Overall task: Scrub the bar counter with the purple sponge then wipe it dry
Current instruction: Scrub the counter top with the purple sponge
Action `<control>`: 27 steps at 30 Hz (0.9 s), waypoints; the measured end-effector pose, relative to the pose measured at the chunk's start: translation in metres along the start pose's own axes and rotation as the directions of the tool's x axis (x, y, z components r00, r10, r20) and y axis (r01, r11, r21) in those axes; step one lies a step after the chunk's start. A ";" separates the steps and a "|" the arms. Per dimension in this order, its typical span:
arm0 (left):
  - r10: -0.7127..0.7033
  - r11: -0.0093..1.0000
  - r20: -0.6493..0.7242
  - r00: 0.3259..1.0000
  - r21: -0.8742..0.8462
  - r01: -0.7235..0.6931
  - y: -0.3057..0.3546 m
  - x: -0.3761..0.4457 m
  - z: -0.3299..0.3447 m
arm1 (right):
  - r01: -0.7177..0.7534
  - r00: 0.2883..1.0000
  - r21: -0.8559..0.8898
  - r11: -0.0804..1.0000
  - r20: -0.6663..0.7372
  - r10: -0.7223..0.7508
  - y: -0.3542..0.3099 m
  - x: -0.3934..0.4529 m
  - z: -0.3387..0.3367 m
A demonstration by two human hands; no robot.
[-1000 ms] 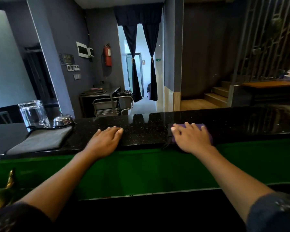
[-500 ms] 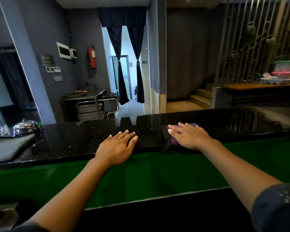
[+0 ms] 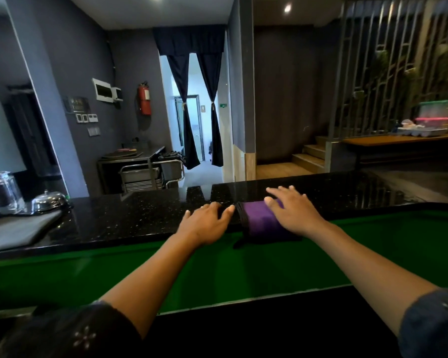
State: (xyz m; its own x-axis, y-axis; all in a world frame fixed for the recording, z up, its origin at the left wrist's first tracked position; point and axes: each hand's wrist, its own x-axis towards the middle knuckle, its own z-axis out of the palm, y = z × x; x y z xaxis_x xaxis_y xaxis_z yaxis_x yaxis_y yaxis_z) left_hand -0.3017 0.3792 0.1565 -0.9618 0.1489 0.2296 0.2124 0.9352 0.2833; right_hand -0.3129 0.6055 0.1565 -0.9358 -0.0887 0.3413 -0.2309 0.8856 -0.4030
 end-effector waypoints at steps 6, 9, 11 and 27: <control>-0.164 0.984 -0.006 0.986 -0.068 0.163 0.058 0.014 0.020 | -0.214 0.977 -0.174 0.961 -0.054 0.208 0.017 -0.014 -0.014; -0.195 0.978 -0.102 0.976 -0.094 0.186 0.072 0.018 0.035 | -0.221 0.972 -0.116 0.968 -0.106 0.209 0.011 -0.011 -0.009; -0.207 0.963 -0.177 0.962 -0.212 0.168 0.077 0.016 0.037 | -0.258 0.959 0.059 0.964 -0.103 0.263 0.006 -0.007 -0.006; -0.128 0.685 -0.346 0.930 -0.708 -0.169 0.044 -0.072 0.020 | -0.328 0.938 0.769 0.549 0.197 0.286 -0.011 -0.073 -0.005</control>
State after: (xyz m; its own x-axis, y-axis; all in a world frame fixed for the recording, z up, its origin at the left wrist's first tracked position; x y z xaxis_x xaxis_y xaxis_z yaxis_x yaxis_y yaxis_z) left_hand -0.2263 0.4164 0.1341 -0.8617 -0.0922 0.4990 0.4304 0.3881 0.8149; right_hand -0.2403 0.6041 0.1402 -0.9961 0.0800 0.0378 -0.0242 0.1645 -0.9861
